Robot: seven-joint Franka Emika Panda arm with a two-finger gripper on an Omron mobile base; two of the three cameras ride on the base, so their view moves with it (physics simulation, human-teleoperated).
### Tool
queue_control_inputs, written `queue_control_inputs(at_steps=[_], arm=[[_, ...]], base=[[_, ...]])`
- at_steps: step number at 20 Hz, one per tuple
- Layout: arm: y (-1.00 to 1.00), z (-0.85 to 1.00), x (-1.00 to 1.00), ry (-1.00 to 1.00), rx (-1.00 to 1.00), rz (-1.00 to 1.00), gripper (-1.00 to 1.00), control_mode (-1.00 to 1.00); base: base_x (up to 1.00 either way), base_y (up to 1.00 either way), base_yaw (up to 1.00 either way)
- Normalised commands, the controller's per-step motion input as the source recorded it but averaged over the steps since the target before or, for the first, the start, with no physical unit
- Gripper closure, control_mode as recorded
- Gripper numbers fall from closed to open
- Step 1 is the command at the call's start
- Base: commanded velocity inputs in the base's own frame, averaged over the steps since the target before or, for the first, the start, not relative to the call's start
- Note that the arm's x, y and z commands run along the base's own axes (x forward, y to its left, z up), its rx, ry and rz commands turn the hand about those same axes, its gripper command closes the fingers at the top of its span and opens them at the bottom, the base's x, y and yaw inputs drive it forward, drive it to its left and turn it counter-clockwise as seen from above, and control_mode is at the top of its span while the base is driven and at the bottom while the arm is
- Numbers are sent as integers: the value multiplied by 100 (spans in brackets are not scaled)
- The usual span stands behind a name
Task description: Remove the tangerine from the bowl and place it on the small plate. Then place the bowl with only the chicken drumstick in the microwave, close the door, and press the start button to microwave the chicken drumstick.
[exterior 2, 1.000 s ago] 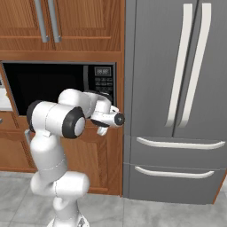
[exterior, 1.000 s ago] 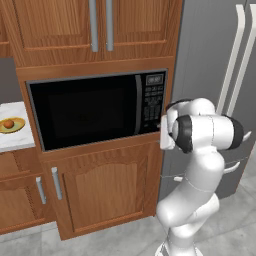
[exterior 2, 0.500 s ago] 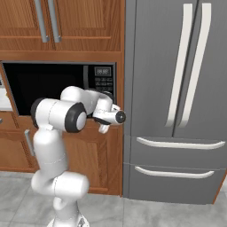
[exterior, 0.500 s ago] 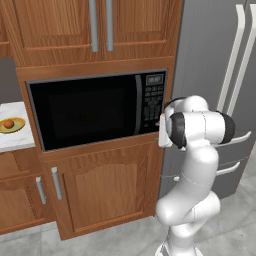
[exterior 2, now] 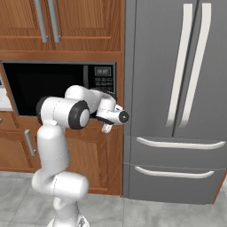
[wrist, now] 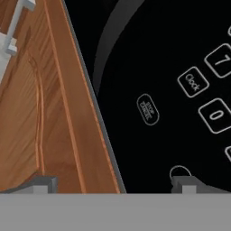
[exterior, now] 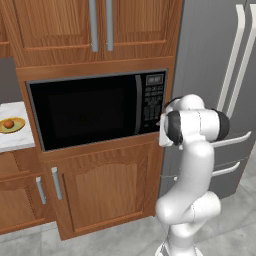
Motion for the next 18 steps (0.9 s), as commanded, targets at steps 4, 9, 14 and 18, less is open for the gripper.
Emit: queue_control_inputs(at_steps=[4,9,14,18], arm=[[-3,-16,26,0,0,0,-100,-100],[0,-16,30,0,0,0,-100,-100],[0,-33,32,0,0,0,-100,-100],[0,-29,37,0,0,0,-100,-100]], base=[[0,0,0],[0,0,0],[0,0,0],[0,0,0]])
